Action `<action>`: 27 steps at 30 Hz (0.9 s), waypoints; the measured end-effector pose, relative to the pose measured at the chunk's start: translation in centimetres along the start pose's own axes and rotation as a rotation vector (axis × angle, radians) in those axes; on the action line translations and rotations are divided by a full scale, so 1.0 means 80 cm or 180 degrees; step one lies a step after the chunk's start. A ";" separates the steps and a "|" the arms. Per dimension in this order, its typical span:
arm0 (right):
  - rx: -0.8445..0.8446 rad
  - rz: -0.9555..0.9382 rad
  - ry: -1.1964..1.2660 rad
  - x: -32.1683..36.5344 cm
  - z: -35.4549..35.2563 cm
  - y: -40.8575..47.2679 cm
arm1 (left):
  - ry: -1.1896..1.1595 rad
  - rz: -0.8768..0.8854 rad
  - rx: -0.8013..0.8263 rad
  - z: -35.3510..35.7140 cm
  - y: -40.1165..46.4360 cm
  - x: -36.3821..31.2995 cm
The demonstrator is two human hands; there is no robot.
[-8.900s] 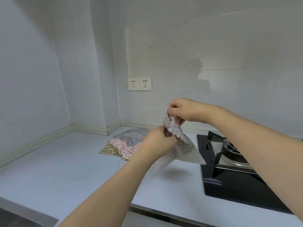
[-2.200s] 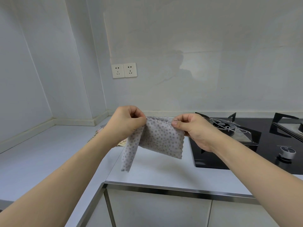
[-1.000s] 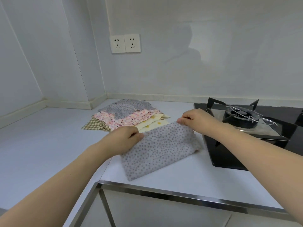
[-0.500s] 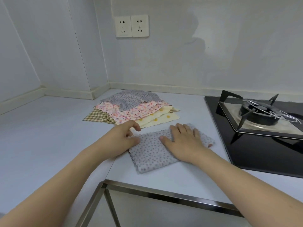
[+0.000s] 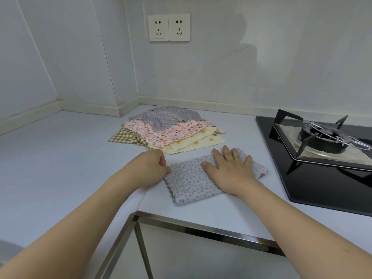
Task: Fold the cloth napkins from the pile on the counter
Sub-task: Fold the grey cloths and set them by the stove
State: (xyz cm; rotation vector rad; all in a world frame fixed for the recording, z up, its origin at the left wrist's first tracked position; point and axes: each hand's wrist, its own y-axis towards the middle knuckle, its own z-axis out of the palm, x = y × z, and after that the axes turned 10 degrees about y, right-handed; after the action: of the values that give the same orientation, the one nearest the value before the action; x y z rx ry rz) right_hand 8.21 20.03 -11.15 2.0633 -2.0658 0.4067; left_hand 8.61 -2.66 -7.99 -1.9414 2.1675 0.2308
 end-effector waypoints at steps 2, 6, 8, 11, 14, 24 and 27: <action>0.0011 -0.0001 -0.0009 0.000 0.000 0.000 | -0.0002 0.0000 -0.0012 0.002 0.001 0.000; 0.0063 -0.0004 0.0046 0.000 -0.002 0.001 | 0.0009 -0.0009 0.0028 0.003 0.000 -0.002; 0.0101 -0.0051 0.0238 -0.003 -0.006 0.002 | 0.0103 -0.0031 0.0027 0.005 0.002 -0.003; 0.0059 -0.0262 0.0418 -0.016 -0.024 0.005 | 0.0179 -0.0091 0.0038 0.007 0.001 -0.004; 0.0118 -0.0377 0.0038 -0.047 -0.034 0.002 | 0.0285 -0.0074 -0.0476 0.005 -0.008 -0.016; 0.0164 -0.0333 -0.0168 -0.068 -0.023 0.007 | 0.0544 0.0650 -0.0136 0.069 -0.010 -0.132; 0.0193 -0.0385 -0.0179 -0.070 -0.025 0.007 | 0.0946 0.0588 -0.0033 0.084 -0.011 -0.123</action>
State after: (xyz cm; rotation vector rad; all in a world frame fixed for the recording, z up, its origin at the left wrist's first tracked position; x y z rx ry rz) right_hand 7.60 26.02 -11.11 2.2456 -1.9693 0.4005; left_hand 10.91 8.44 -11.80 -1.8826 2.5411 -0.0201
